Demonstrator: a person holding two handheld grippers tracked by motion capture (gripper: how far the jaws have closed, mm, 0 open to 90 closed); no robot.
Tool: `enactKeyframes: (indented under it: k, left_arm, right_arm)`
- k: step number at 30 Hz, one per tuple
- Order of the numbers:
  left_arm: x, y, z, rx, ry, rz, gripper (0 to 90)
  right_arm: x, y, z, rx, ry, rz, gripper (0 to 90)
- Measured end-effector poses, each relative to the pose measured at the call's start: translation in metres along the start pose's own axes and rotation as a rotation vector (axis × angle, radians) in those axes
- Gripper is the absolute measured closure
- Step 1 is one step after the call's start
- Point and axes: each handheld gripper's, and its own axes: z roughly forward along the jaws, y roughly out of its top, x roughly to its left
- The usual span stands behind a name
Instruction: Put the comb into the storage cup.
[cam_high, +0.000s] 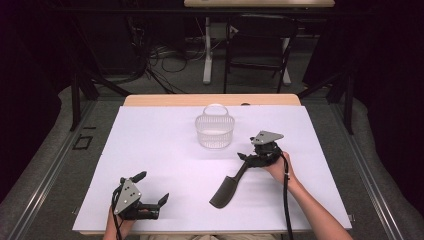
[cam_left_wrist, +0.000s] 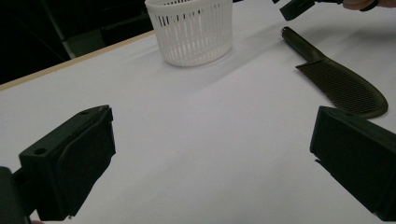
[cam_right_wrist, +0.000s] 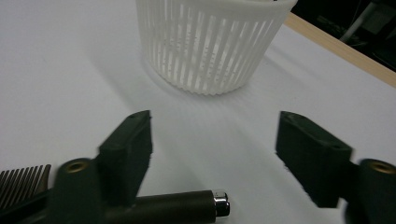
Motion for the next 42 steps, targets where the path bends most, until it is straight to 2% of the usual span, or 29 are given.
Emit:
enactKeyframes:
  k: [1,3,7,9,12,23,32,42]
  left_arm:
    - [0.000,0.000,0.000,0.001,0.000,0.000,0.1]
    - [0.000,0.000,0.000,0.000,0.001,0.000,0.1]
    - [-0.001,0.000,0.000,0.002,-0.003,0.004,0.1]
    - [0.000,0.000,0.001,0.005,-0.004,0.006,0.1]
    - [-0.001,0.000,0.000,0.003,-0.003,0.004,0.1]
    - [0.000,0.000,0.000,0.006,0.000,0.002,0.2]
    - [0.000,0.000,0.001,0.012,0.002,0.010,0.2]
    - [0.000,0.000,0.001,0.015,0.007,0.008,0.2]
  right_arm:
    - [0.000,-0.001,0.001,0.002,0.003,-0.002,32.7]
    - [-0.001,-0.002,0.002,0.011,0.000,-0.003,48.1]
    - [-0.003,-0.004,0.003,0.028,0.015,-0.014,67.0]
    - [-0.004,-0.006,0.004,0.053,0.023,-0.013,77.3]
    - [-0.005,-0.008,0.008,0.085,0.013,-0.005,88.7]
    - [-0.005,-0.011,0.013,0.139,-0.003,-0.024,90.0]
    - [-0.004,-0.015,0.017,0.190,0.003,-0.012,90.0]
    - [-0.007,-0.019,0.014,0.240,0.005,0.024,90.0]
